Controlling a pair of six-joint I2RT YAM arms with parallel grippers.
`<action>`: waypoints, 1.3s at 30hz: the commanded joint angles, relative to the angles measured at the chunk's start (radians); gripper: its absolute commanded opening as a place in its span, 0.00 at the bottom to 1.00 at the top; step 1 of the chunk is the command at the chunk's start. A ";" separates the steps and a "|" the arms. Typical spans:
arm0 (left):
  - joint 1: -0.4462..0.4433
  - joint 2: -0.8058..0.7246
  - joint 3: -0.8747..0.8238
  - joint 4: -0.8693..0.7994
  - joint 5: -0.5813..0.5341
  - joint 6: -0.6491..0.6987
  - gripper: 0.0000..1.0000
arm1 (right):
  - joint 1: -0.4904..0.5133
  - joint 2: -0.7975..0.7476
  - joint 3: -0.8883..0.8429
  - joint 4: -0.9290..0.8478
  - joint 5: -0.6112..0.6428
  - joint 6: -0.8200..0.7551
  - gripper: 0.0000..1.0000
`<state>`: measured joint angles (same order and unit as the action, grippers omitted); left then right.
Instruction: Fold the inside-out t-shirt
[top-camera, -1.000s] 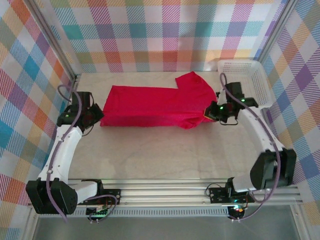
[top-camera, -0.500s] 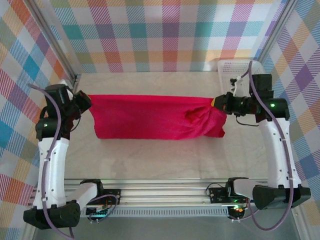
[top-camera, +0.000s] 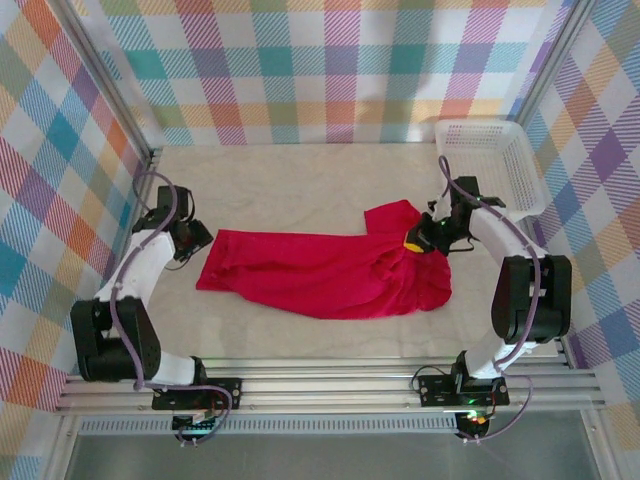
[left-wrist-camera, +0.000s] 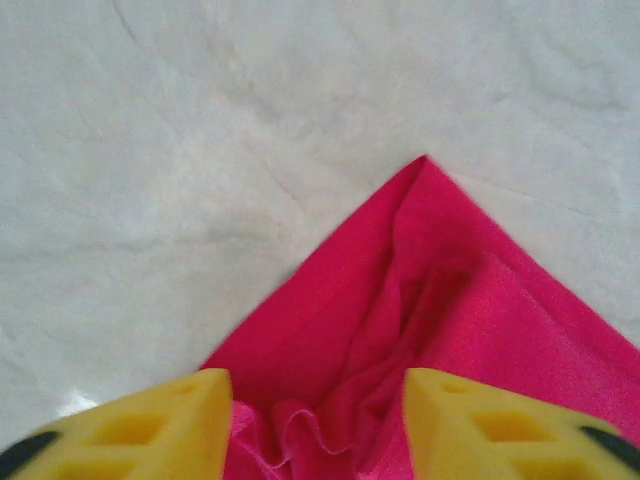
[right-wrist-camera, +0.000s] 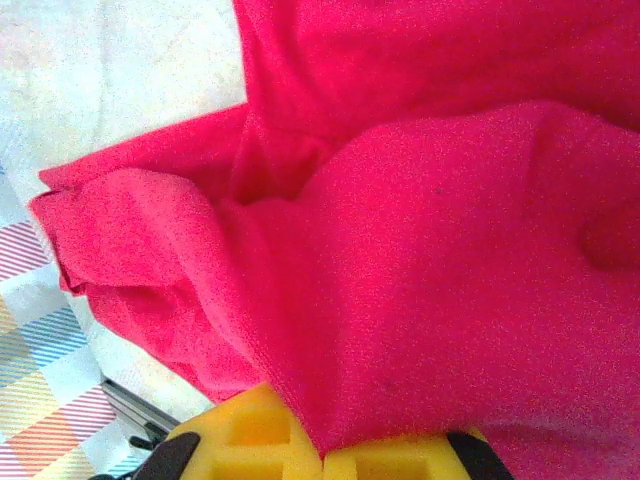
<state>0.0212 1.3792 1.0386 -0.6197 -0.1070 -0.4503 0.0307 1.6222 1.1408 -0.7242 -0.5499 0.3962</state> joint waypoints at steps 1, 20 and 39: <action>-0.146 -0.122 0.056 0.002 -0.177 0.059 0.55 | -0.005 -0.042 -0.029 0.060 -0.064 0.024 0.00; -0.862 0.493 0.305 0.539 0.239 0.128 0.65 | -0.006 -0.061 -0.042 0.092 -0.071 0.061 0.02; -0.842 0.484 0.522 0.152 0.054 0.284 0.00 | -0.006 -0.006 0.045 -0.001 0.193 0.004 0.03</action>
<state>-0.8539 1.9785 1.5230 -0.3466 0.0063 -0.2104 0.0326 1.5841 1.1309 -0.6941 -0.5167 0.4347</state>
